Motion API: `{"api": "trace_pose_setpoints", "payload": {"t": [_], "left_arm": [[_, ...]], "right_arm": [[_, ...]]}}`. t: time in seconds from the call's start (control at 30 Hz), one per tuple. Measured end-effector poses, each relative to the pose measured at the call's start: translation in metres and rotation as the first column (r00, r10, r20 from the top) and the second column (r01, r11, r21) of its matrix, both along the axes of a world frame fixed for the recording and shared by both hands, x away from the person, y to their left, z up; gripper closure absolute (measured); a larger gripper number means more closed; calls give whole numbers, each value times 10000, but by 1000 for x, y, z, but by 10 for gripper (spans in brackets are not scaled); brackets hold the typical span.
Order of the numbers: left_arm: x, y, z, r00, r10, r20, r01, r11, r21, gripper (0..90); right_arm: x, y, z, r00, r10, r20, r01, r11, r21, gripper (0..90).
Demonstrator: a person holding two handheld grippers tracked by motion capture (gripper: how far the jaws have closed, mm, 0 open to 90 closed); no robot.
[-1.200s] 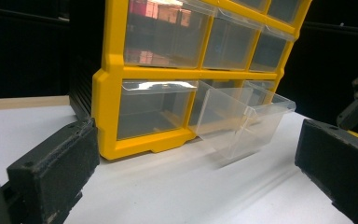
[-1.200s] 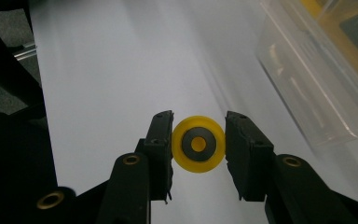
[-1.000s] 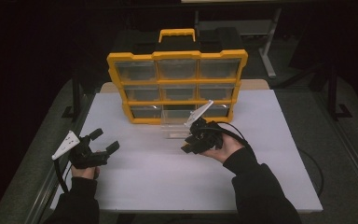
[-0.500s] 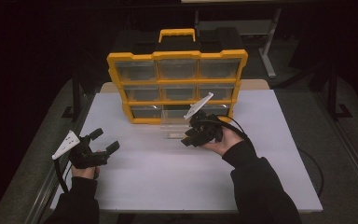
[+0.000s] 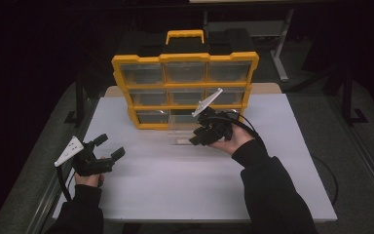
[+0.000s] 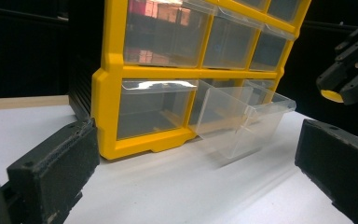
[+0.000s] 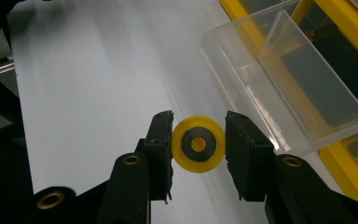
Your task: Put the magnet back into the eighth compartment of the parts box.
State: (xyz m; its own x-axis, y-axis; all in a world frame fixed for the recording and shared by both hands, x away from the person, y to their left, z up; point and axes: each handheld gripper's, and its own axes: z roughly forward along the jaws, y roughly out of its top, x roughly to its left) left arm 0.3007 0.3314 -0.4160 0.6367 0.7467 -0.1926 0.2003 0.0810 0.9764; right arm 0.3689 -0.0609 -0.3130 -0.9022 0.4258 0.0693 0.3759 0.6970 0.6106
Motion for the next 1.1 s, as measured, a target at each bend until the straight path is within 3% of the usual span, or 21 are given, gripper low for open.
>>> {"api": "trace_pose_setpoints", "payload": {"t": [0.47, 0.77, 1.1], "left_arm": [[1, 1, 0, 10000, -9, 28, 9, 10000, 19, 0], [1, 1, 0, 10000, -25, 16, 25, 10000, 39, 0], [1, 0, 0, 10000, -49, 19, 49, 10000, 7, 0]], "right_arm": [[17, 8, 12, 9998, -123, 123, 124, 9998, -145, 617], [30, 8, 12, 9990, -417, 168, 417, 9991, 19, 617], [40, 18, 11, 9974, -542, 466, 562, 9975, -434, 617]]}}
